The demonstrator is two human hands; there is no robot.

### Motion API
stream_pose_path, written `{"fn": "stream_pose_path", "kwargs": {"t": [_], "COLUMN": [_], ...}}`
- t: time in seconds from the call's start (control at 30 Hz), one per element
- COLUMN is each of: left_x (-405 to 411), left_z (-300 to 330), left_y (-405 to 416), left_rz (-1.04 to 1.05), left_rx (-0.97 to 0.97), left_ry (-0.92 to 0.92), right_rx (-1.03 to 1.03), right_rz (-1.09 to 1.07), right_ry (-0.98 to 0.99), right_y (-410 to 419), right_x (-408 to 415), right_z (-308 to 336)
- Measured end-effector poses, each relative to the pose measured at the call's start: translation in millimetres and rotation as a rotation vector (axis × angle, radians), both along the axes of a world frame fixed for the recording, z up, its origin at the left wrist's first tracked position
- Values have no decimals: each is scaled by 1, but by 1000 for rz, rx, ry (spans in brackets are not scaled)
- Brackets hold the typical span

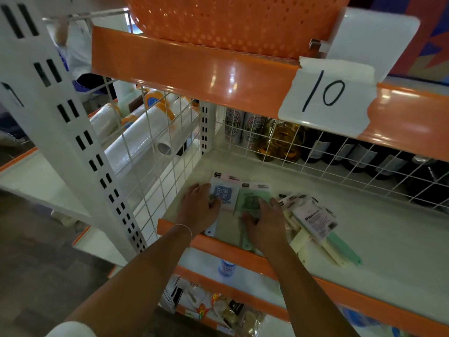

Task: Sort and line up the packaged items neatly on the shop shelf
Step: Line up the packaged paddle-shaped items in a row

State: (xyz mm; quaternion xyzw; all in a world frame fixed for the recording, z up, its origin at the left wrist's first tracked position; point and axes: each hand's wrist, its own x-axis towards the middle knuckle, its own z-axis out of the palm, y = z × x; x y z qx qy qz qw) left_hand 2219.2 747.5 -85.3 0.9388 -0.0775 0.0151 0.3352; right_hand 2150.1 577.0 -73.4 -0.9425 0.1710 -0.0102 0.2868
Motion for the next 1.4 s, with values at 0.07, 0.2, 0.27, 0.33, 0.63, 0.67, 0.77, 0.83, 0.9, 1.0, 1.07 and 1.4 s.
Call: {"fn": "stream_pose_path", "kwargs": {"t": [0.07,0.2,0.27,0.33,0.63,0.67,0.77,0.83,0.9,1.0,1.07,1.4], "left_x": [1,1,2,2,1,1,1,0,0,0,0,4], "left_z": [-1,-3,-4,-4,-4,-4,-4,-5,-4,-3,-4,-9], "left_y": [0,1,1,1,0,0,0,0,0,1,2,2], "left_rz": [0,-1,1,1,-4,-5,-3,-1,-3,-5,-6,-26], "left_rx": [2,-1,-7,-8,-13,-8,0,-4,-12,-18,-25,-60], "left_ry": [-7,-3,-2,-7,-22,-29,-36,-35,-40,-54,-61,-118], "right_rx": [-62,-212,-237,-234,-166,-166,-186,-195,-215,-247,-256,-349], "right_rz": [-21,-37,-44,-47,-34,-30,-23,-25,-29,-33,-35,-66], "right_ry": [15,-12,-32,-43,-202,-194,-210,-217,-222,-226,-231,-321], "right_y": [-1,1,3,3,0,0,0,0,1,2,2,-24], "right_x": [3,2,1,0,-4,-4,-5,-5,-4,-4,-4,-11], "right_z": [-2,-7,-11,-14,-27,-27,-30,-31,-31,-32,-31,-1]}}
